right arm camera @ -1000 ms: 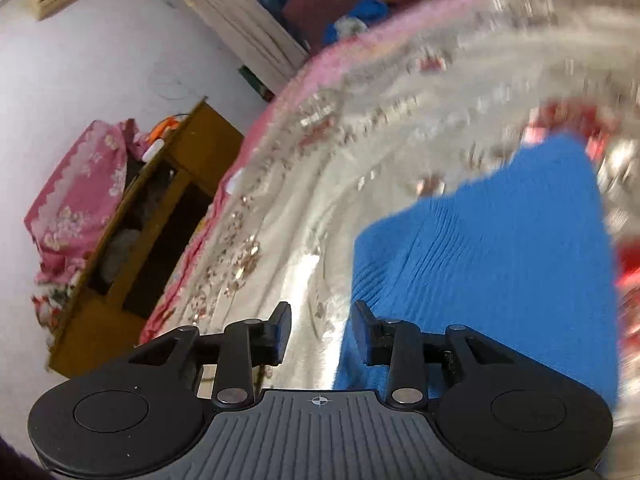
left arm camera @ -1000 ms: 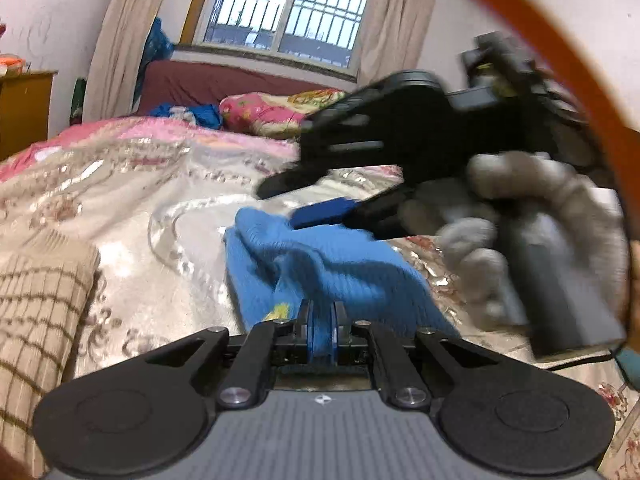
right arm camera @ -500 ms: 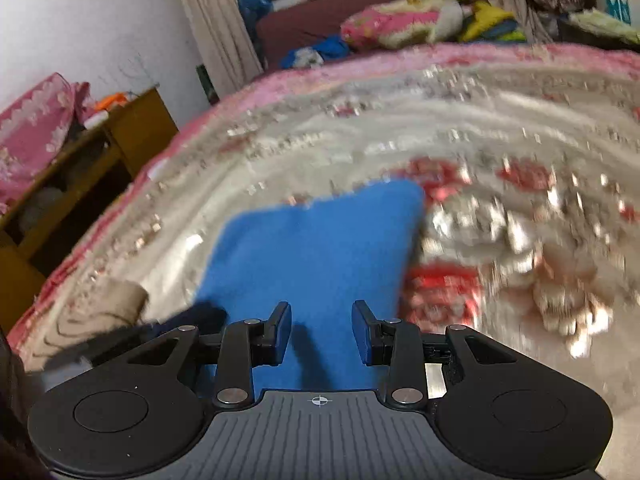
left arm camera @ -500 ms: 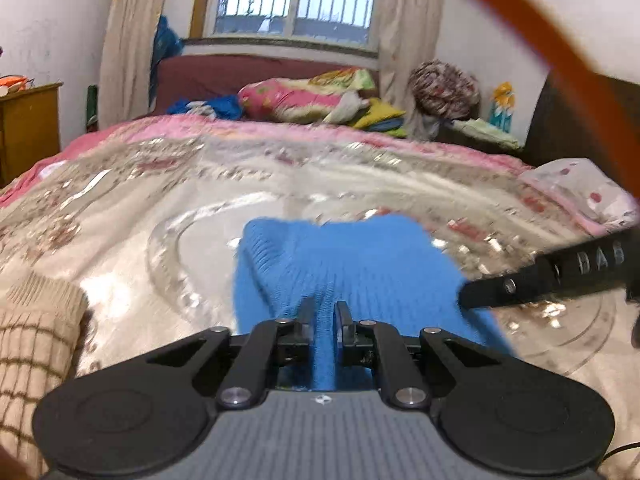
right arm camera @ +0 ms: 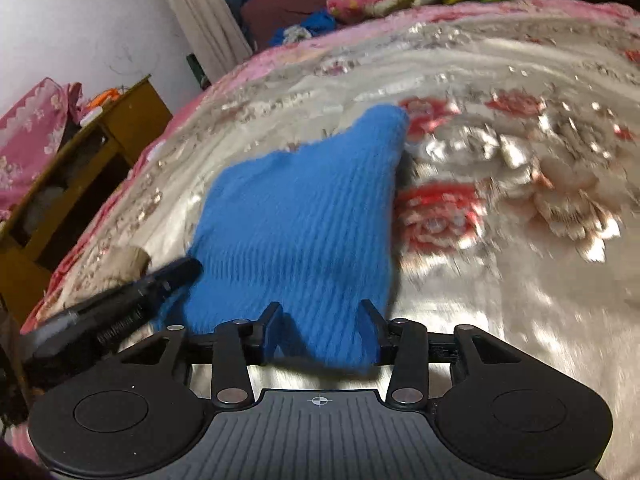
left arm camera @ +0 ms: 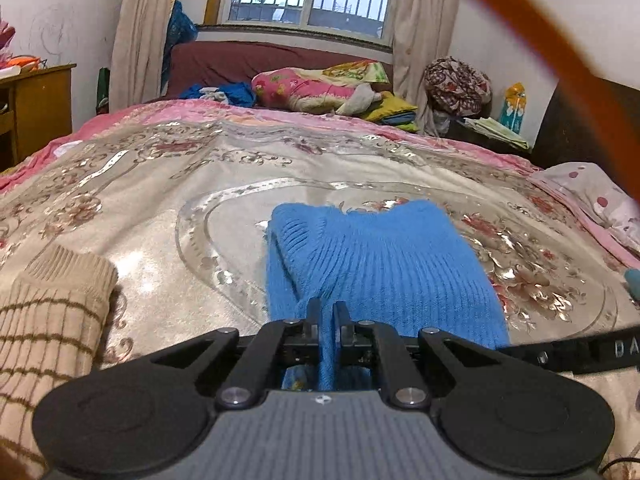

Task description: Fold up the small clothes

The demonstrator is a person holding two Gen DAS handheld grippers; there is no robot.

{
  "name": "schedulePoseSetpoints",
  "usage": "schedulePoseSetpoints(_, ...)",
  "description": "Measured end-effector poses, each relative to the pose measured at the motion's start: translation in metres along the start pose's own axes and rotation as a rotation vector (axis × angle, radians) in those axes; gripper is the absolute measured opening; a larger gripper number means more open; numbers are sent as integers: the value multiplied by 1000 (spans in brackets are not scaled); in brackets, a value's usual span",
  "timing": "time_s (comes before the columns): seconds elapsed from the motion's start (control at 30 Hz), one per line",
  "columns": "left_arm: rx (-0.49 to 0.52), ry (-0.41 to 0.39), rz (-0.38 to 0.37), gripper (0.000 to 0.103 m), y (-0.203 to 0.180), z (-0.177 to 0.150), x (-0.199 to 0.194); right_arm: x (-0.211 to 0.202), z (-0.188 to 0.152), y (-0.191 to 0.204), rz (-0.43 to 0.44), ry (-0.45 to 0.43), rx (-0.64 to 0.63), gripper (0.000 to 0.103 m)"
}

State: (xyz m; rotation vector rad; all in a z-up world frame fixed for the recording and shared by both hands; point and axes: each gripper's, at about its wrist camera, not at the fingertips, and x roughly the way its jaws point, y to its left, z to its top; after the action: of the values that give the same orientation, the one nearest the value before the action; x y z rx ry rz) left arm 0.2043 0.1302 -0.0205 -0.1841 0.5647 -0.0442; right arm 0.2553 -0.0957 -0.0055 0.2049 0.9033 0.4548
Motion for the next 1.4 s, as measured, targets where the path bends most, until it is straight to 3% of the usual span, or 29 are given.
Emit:
schedulePoseSetpoints(0.17, -35, 4, -24, 22, 6, 2, -9, -5, 2, -4, -9, -14, 17, 45)
schedulePoseSetpoints(0.3, -47, -5, -38, 47, 6, 3, -10, 0, 13, -6, -19, -53, 40, 59)
schedulePoseSetpoints(0.53, -18, 60, -49, 56, 3, -9, 9, 28, 11, -13, 3, -6, 89, 67)
schedulePoseSetpoints(0.7, -111, 94, -104, 54, 15, -11, 16, 36, 16, -9, 23, -6, 90, 69)
schedulePoseSetpoints(0.77, -112, 98, -125, 47, 15, -12, 16, 37, 15, -8, 22, -4, 88, 63)
schedulePoseSetpoints(0.83, -121, 108, -145, 40, 14, -13, 16, 35, 14, -8, 24, 7, 79, 44)
schedulePoseSetpoints(0.93, -119, 116, -158, 34, 10, -14, 13, 29, 13, -11, 49, 22, 87, 30)
schedulePoseSetpoints(1.17, -89, 160, -200, 32, -11, -27, -12, 1, 2, -14, 58, 47, 61, 26)
schedulePoseSetpoints(1.4, 20, 247, -232, 33, -55, -55, -49, -50, -41, -35, 37, 103, 47, 26)
